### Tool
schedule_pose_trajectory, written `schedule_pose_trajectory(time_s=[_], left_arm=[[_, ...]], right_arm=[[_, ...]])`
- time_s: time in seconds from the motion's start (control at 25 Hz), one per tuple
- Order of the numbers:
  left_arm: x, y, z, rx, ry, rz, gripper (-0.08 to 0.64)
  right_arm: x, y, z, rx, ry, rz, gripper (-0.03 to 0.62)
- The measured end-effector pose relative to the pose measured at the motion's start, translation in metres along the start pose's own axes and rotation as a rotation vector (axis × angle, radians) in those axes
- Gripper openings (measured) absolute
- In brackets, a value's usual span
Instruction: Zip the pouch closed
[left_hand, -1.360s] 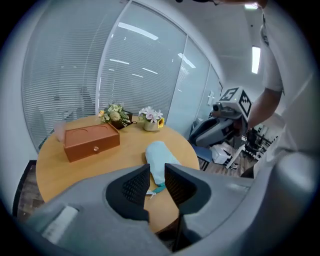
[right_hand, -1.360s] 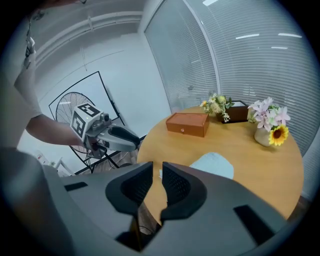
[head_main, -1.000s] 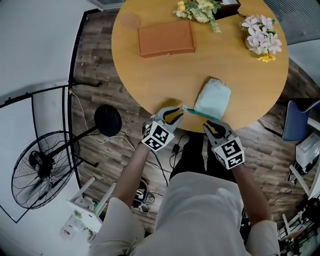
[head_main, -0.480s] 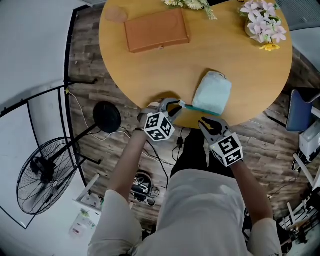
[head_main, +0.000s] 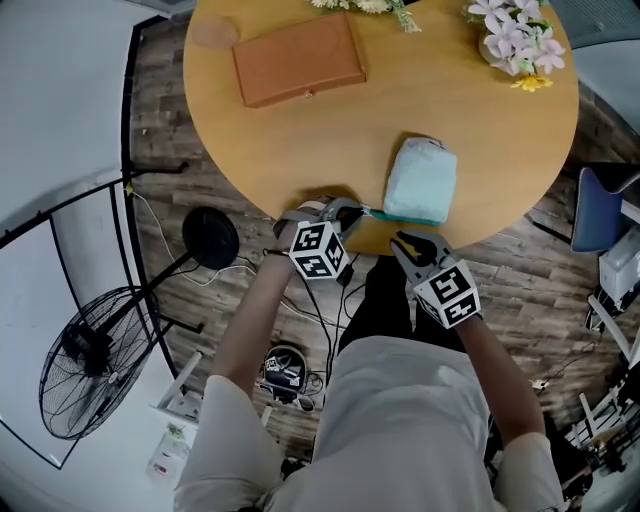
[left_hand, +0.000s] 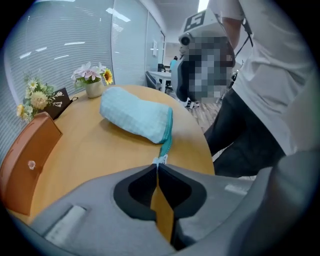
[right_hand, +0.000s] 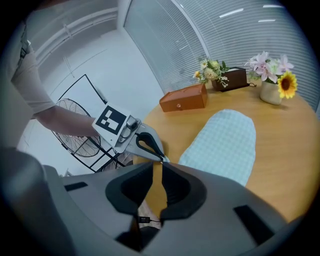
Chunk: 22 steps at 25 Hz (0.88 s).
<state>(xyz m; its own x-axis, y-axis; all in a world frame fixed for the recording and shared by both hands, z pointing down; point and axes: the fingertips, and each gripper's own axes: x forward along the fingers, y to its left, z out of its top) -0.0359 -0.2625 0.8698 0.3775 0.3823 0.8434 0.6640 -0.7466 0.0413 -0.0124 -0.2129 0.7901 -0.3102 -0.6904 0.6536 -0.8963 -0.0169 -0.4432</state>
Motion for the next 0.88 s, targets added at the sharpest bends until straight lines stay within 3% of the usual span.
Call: schedule_pose_trajectory(time_s=[0.24,0.56,0.88], left_arm=[[-0.012,-0.009,0.016,-0.158,-0.077,-0.065,0.023],[-0.028,-0.023,0.041,-0.191,-0.101,-0.115,0.021],[-0.047,-0.038,0.078,-0.254,-0.176,-0.162,0.021]], right_arm=[[-0.003,0.001,0.000,0.006,-0.007,-0.010,0.060],[-0.009,0.006,0.000,0.017,-0.006,0.007,0.060],[-0.024,0.019,-0.011,0.064,-0.016,0.040,0.064]])
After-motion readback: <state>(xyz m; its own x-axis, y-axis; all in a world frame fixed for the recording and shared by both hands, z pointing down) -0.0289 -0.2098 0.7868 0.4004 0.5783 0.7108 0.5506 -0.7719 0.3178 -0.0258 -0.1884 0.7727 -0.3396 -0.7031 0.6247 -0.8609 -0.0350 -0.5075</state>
